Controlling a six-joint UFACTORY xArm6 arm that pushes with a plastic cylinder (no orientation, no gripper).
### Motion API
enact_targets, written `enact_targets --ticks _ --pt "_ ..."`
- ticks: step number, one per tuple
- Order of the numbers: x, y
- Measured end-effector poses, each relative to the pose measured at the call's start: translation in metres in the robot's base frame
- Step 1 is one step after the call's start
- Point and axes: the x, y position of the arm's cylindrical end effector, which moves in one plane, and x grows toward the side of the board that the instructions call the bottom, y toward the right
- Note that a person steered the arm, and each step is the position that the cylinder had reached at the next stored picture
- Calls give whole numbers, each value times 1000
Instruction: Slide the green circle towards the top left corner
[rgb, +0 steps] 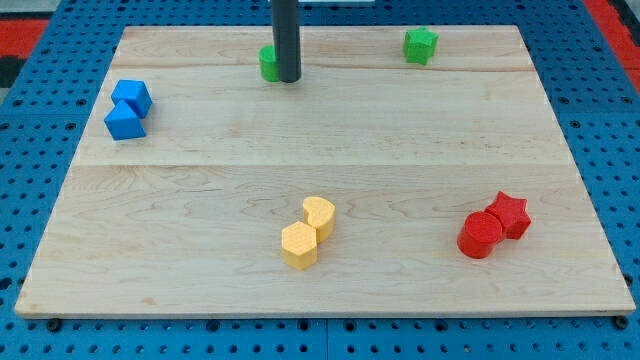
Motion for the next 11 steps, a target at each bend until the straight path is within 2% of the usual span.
enact_targets --ticks 2,4,5,6,7,8,11 --pt "-17 31" --pt "-52 -44" --pt "-56 -56" --pt "-48 -7" --pt "-23 -13" --pt "-11 -45" --pt "-42 -105"
